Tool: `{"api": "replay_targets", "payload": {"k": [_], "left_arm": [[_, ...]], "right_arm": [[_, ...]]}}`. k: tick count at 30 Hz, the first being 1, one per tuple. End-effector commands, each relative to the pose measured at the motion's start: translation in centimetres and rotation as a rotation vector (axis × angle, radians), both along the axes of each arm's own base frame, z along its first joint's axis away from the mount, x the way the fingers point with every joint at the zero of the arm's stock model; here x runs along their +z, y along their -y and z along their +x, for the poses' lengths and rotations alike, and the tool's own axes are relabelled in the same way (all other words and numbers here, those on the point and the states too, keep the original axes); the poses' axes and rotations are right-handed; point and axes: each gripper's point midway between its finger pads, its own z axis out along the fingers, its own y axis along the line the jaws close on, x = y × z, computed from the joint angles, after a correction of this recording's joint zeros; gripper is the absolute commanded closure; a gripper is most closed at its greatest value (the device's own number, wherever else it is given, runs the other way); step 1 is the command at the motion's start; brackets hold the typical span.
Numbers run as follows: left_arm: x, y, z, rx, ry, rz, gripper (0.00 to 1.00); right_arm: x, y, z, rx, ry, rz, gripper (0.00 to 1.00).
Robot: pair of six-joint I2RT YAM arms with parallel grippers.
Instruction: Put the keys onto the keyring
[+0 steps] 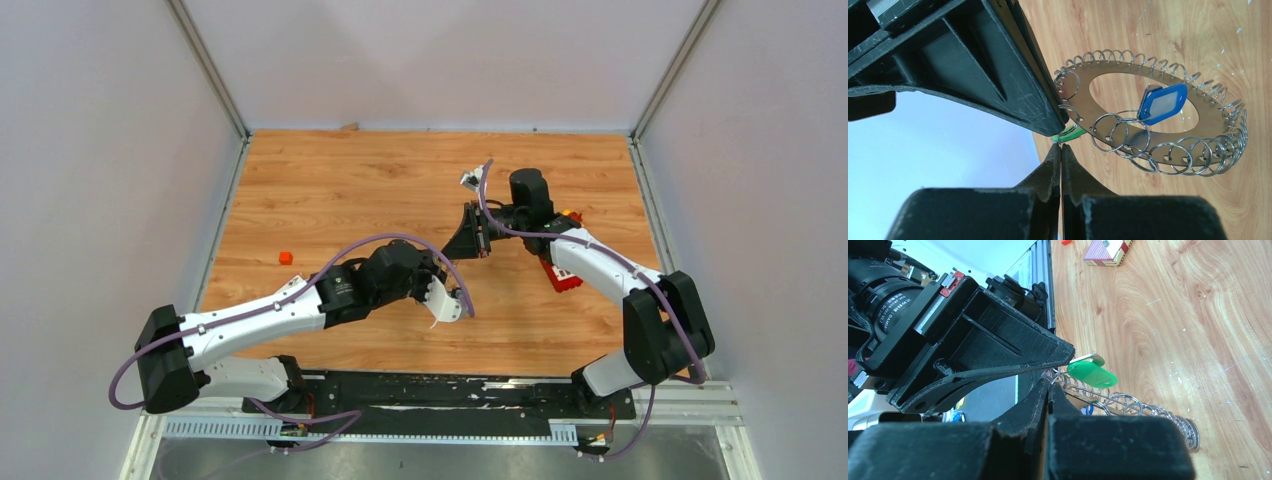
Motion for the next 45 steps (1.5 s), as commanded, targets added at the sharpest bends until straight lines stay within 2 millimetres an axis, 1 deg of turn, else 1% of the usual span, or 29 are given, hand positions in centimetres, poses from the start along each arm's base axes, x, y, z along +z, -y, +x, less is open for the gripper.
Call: {"api": "replay_targets", "payload": {"k": [1, 8, 13, 15, 18, 22, 24, 29, 32, 35, 41, 45], "left_arm": [[-0.5, 0.6, -0.7, -0.033, -0.044, 0.002, 1.00], [-0.8, 0.9, -0.8, -0.043, -0.061, 0.013, 1.00], [-0.5, 0.9, -0.9, -0.039, -0.062, 0.007, 1.00], [-0.1, 0.7, -0.7, -0.031, -0.048, 0.000, 1.00], [0.8, -0.1, -0.2, -0.002, -0.035, -0.028, 1.00], [2.8, -1.0, 0.4, 0.039, -0.040, -0.119, 1.00], [3.3, -1.0, 0.2, 0.043, -0.052, -0.138, 1.00], [3.0, -1.2, 0.7, 0.058, -0.042, -0.095, 1.00], [3.0, -1.1, 0.9, 0.061, -0.039, -0.084, 1.00], [2.9, -0.7, 1.1, 0.062, -0.039, -0.078, 1.00], [2.7, -1.0, 1.8, 0.069, 0.011, -0.040, 1.00], [2.7, -0.7, 2.0, 0.066, 0.019, -0.039, 1.00]], "right_arm": [[2.8, -0.3, 0.2, 0.036, 0.099, 0.075, 1.00], [2.5, -0.4, 0.5, 0.019, 0.090, 0.066, 1.00], [2.2, -0.3, 0.8, 0.002, 0.089, 0.051, 1.00], [2.0, -0.3, 1.0, -0.007, 0.093, 0.040, 1.00], [1.6, 0.0, 1.5, -0.031, 0.094, 0.022, 1.00], [1.4, 0.1, 2.0, -0.066, 0.081, -0.002, 1.00], [1.5, 0.0, 2.1, -0.074, 0.057, -0.002, 1.00], [1.6, -0.4, 2.7, -0.115, -0.034, -0.003, 1.00], [1.1, -0.6, 3.0, -0.138, -0.101, -0.009, 1.00], [0.7, -0.7, 2.9, -0.137, -0.153, 0.002, 1.00], [1.1, -0.8, 2.7, -0.127, -0.154, 0.022, 1.00], [1.2, -0.9, 2.5, -0.117, -0.157, 0.028, 1.00]]}}
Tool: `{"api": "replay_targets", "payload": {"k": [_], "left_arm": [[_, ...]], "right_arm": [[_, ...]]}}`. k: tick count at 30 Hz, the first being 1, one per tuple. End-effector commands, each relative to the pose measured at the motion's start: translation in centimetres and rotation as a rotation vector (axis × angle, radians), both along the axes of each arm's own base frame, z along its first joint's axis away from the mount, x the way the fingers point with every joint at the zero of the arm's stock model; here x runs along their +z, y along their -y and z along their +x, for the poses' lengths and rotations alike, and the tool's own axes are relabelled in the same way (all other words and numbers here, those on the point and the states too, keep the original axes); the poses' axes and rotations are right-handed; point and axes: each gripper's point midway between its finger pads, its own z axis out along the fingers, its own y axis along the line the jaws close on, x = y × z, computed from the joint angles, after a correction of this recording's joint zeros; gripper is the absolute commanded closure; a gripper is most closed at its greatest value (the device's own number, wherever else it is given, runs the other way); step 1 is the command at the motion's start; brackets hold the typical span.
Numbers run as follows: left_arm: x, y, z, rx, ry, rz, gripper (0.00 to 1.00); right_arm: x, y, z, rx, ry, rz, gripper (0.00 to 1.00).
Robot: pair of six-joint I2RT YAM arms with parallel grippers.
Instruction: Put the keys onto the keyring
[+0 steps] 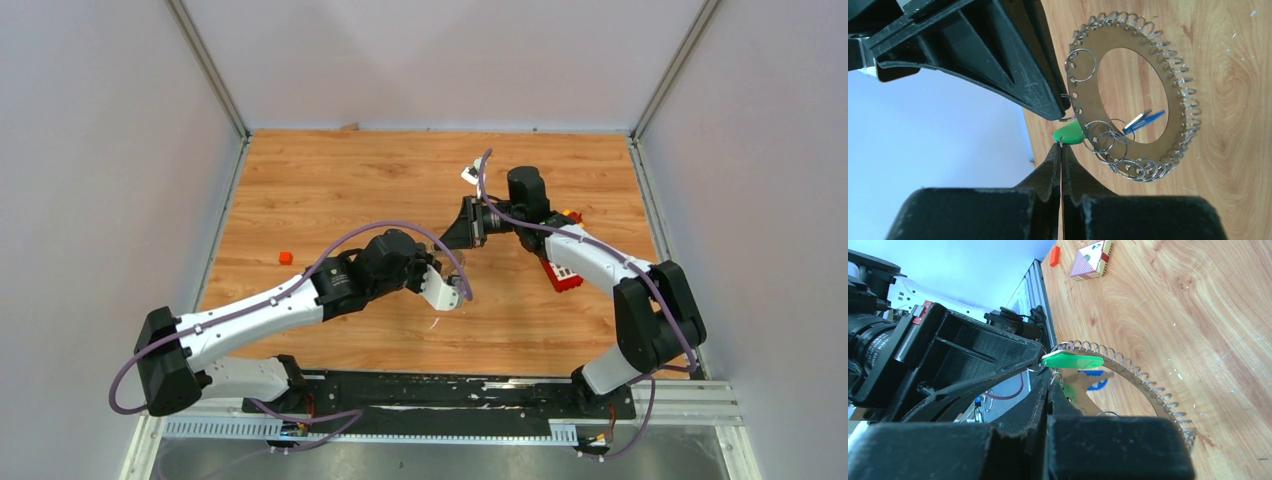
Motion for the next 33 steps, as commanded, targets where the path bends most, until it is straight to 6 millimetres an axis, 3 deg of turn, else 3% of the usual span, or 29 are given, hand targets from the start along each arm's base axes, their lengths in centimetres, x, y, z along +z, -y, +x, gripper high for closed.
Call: {"api": "replay_targets", "payload": {"k": [1, 14, 33], "left_arm": [[2.2, 0.9, 0.9, 0.005, 0.055, -0.041, 1.00], [2.8, 1.5, 1.5, 0.013, 0.063, -0.043, 1.00], [1.5, 1.4, 1.4, 0.001, 0.052, -0.002, 1.00]], "right_arm": [[1.8, -0.2, 0.0, 0.018, 0.032, 0.052, 1.00], [2.0, -0.5, -0.4, 0.038, 0.042, 0.057, 1.00], [2.2, -0.5, -0.5, 0.046, 0.052, 0.066, 1.00]]}}
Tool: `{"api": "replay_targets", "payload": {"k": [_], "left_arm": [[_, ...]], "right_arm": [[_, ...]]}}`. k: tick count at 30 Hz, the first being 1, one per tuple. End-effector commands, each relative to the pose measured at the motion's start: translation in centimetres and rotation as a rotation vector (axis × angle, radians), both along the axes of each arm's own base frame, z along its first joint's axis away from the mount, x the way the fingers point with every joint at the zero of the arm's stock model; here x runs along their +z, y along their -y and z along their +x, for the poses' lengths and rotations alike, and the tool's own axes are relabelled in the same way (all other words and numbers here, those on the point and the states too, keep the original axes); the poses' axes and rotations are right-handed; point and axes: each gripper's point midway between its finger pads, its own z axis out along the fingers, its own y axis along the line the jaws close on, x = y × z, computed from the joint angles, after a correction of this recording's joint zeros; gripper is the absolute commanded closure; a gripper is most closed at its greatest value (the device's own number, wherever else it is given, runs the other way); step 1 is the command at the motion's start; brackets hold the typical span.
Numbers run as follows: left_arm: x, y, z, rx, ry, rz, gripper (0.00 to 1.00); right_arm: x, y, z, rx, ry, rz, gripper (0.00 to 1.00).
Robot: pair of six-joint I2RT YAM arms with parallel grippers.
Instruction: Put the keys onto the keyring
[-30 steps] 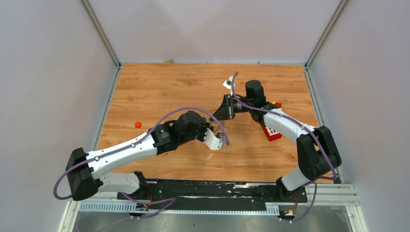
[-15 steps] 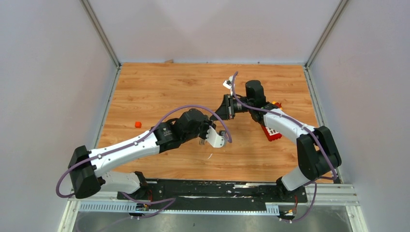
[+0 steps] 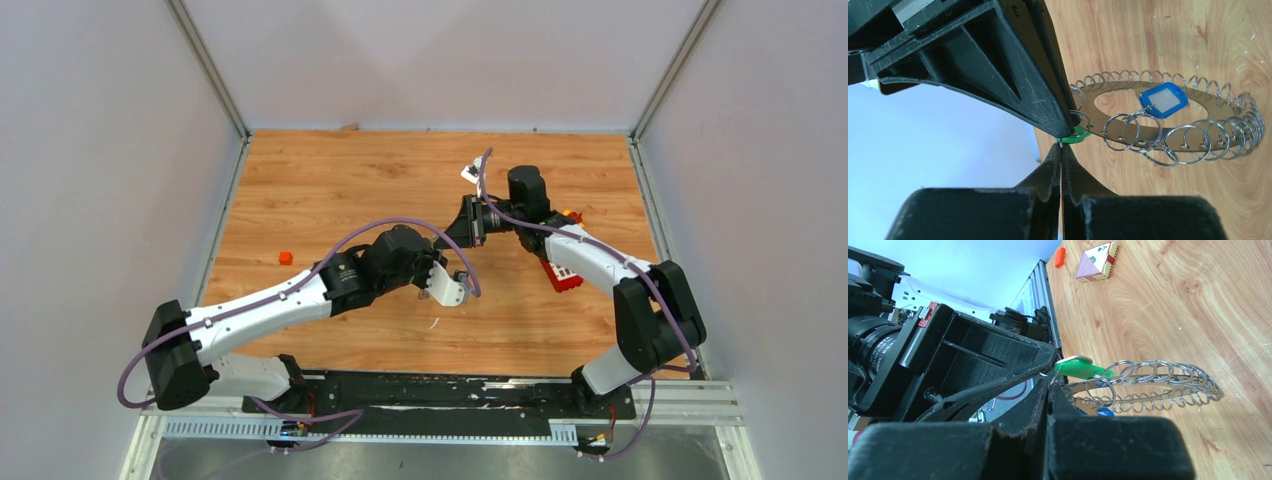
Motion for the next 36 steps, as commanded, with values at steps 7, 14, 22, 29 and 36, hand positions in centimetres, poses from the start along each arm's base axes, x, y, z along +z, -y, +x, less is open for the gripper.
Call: {"api": "replay_targets", "payload": {"k": [7, 14, 22, 29, 36], "left_arm": [[1.0, 0.4, 0.4, -0.006, 0.030, -0.014, 1.00], [0.6, 0.4, 0.5, -0.003, 0.031, -0.004, 1.00], [0.5, 0.5, 0.2, -0.014, 0.017, -0.003, 1.00], [0.3, 0.5, -0.1, -0.026, 0.003, -0.005, 1.00], [0.1, 0.7, -0.4, -0.040, -0.019, 0.002, 1.00]], "right_arm": [[1.8, -0.3, -0.5, 0.038, 0.054, 0.052, 1.00], [2.1, -0.3, -0.6, 0.042, 0.060, 0.059, 1.00], [2.1, -0.3, -0.6, 0.045, 0.060, 0.062, 1.00], [2.1, -0.3, -0.6, 0.045, 0.057, 0.065, 1.00], [2.2, -0.4, -0.5, 0.043, 0.053, 0.068, 1.00]]}}
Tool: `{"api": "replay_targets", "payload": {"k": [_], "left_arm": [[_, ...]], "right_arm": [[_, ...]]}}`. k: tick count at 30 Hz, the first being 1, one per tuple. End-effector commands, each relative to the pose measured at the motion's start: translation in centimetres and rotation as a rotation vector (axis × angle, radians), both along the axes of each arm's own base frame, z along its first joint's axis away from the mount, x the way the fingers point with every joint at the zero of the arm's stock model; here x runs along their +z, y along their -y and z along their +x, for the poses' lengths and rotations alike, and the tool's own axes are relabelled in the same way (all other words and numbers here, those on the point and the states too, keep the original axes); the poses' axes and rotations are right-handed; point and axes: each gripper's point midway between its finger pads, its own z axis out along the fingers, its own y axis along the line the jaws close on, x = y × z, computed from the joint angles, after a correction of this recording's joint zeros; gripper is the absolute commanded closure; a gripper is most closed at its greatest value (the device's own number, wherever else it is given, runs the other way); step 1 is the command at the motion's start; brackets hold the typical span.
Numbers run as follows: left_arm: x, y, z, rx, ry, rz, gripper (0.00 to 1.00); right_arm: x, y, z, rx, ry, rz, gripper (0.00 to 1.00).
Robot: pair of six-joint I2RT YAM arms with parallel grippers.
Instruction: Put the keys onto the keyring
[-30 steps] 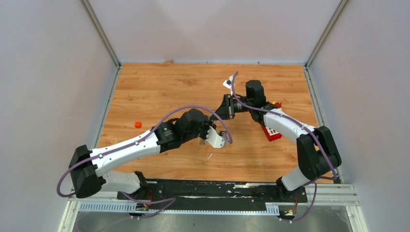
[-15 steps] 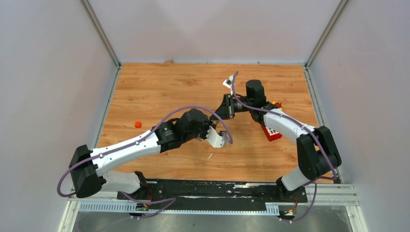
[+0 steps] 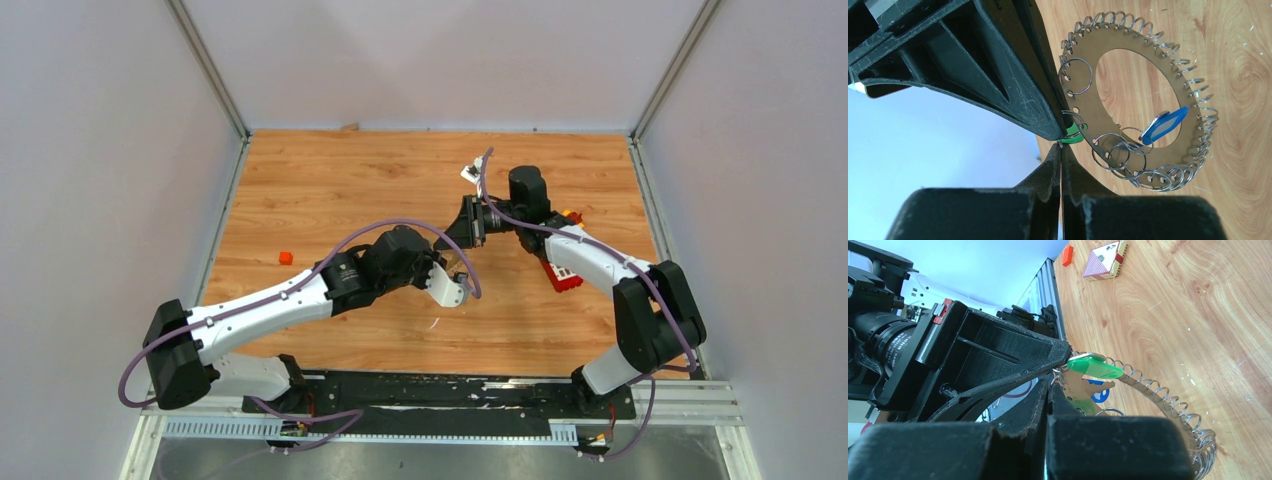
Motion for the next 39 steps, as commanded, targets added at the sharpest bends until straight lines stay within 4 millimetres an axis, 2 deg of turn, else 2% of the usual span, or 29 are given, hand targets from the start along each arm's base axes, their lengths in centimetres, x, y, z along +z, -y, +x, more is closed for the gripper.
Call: {"api": "replay_targets", "payload": {"k": [1, 22, 35, 39], "left_arm": [[0.4, 0.9, -0.5, -0.043, -0.023, -0.021, 1.00], [-0.6, 1.1, -1.1, -0.072, -0.020, 0.050, 1.00], [1.7, 0.4, -1.0, -0.048, -0.033, -0.034, 1.00], [1.7, 0.2, -1.0, -0.044, -0.045, -0.047, 1.00]], "right_arm": [[1.7, -0.3, -0.2, 0.019, 0.051, 0.045, 1.00], [1.1, -0.3, 0.4, -0.017, 0.022, 0.022, 1.00], [0.7, 0.0, 0.9, -0.041, 0.030, 0.000, 1.00], [0.8, 0.0, 0.9, -0.039, 0.037, 0.003, 1.00]]}}
